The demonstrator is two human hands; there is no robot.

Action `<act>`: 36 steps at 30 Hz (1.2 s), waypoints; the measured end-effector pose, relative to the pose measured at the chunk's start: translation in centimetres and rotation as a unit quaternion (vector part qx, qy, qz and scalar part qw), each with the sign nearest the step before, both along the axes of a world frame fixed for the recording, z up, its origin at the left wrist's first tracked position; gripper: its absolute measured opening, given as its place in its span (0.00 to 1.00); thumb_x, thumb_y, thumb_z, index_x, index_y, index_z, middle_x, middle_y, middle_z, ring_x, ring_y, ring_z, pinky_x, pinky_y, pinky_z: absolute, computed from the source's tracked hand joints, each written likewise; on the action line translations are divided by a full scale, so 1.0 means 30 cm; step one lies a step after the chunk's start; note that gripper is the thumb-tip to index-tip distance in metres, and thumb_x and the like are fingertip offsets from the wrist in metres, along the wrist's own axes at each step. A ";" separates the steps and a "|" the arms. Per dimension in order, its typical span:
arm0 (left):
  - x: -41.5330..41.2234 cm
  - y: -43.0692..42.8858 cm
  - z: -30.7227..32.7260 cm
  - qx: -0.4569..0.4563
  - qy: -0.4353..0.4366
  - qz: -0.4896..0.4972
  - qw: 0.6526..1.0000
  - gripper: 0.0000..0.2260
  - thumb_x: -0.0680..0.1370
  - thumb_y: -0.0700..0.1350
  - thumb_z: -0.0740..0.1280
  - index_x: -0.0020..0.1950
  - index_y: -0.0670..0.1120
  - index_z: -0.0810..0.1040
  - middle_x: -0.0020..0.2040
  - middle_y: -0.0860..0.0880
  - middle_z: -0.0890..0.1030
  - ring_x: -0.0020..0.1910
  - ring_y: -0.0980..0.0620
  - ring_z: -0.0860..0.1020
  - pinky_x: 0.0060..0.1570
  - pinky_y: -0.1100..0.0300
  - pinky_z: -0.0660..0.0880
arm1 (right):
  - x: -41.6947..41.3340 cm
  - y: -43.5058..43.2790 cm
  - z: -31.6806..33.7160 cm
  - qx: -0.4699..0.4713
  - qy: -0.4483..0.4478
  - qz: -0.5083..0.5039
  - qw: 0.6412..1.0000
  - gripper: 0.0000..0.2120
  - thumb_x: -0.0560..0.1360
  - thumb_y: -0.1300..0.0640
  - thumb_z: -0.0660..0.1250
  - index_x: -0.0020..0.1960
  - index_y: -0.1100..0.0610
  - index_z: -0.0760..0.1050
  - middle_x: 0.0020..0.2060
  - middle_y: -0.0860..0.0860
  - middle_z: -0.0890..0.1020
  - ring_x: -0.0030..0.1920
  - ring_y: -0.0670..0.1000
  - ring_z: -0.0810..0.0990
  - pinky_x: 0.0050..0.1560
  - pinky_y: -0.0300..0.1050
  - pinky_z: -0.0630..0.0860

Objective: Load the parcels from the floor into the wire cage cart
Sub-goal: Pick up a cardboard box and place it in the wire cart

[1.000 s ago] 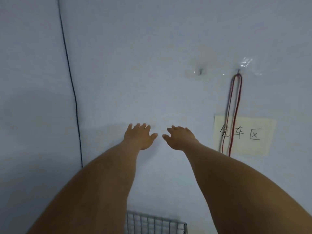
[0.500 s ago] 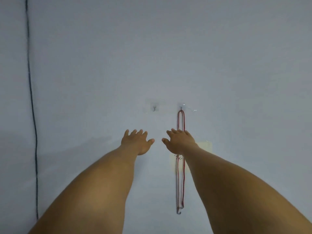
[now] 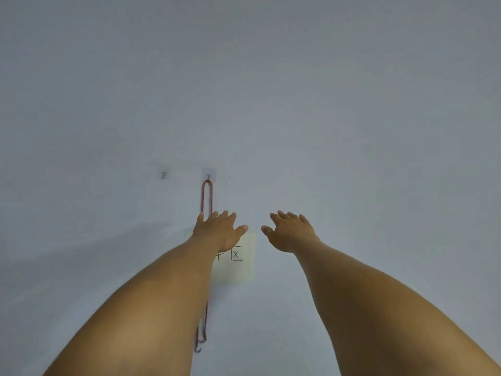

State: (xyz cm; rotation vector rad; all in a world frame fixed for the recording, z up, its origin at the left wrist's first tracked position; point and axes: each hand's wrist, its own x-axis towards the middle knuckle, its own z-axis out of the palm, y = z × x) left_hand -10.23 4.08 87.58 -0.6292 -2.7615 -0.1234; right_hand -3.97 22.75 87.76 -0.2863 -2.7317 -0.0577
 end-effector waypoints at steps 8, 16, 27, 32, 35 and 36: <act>-0.033 0.238 -0.086 -0.036 0.012 0.013 0.999 0.31 0.84 0.65 0.41 0.85 0.52 0.48 0.85 0.49 0.47 0.84 0.45 0.46 0.81 0.44 0.40 | -0.015 0.243 -0.091 -0.024 -0.020 -0.002 1.000 0.31 0.85 0.38 0.45 0.83 0.51 0.52 0.83 0.49 0.53 0.83 0.54 0.50 0.82 0.57 0.44; -0.165 0.374 -0.397 -0.048 -0.063 0.000 0.997 0.31 0.84 0.64 0.41 0.85 0.51 0.49 0.85 0.50 0.48 0.83 0.47 0.46 0.80 0.44 0.39 | -0.090 0.392 -0.435 -0.078 -0.105 -0.024 0.991 0.31 0.85 0.39 0.47 0.83 0.53 0.56 0.82 0.50 0.60 0.81 0.55 0.58 0.81 0.56 0.51; -0.292 0.508 -1.266 -0.088 -0.272 0.024 0.958 0.31 0.85 0.63 0.42 0.84 0.48 0.53 0.84 0.48 0.55 0.83 0.46 0.52 0.80 0.45 0.46 | -0.259 0.632 -1.236 -0.190 -0.321 -0.046 0.927 0.31 0.84 0.38 0.51 0.82 0.52 0.59 0.77 0.53 0.68 0.76 0.57 0.67 0.73 0.56 0.67; -0.324 0.510 -1.749 -0.084 -0.381 0.047 0.919 0.31 0.85 0.63 0.43 0.83 0.47 0.56 0.83 0.46 0.57 0.81 0.45 0.56 0.80 0.45 0.52 | -0.299 0.660 -1.712 -0.249 -0.393 -0.044 0.884 0.27 0.85 0.42 0.52 0.80 0.54 0.62 0.76 0.54 0.69 0.74 0.57 0.69 0.71 0.54 0.67; -0.325 0.485 -2.043 -0.057 -0.448 0.075 0.889 0.30 0.85 0.62 0.45 0.82 0.46 0.59 0.82 0.44 0.60 0.80 0.43 0.61 0.78 0.46 0.58 | -0.326 0.614 -2.032 -0.265 -0.438 -0.027 0.858 0.23 0.86 0.47 0.52 0.76 0.56 0.68 0.74 0.57 0.71 0.72 0.60 0.70 0.70 0.54 0.70; -0.327 0.473 -2.133 -0.045 -0.467 0.086 0.879 0.30 0.85 0.62 0.46 0.82 0.46 0.60 0.82 0.44 0.61 0.79 0.42 0.62 0.77 0.46 0.60 | -0.337 0.590 -2.135 -0.278 -0.443 -0.031 0.852 0.22 0.85 0.47 0.53 0.73 0.57 0.70 0.72 0.58 0.74 0.70 0.61 0.72 0.67 0.54 0.71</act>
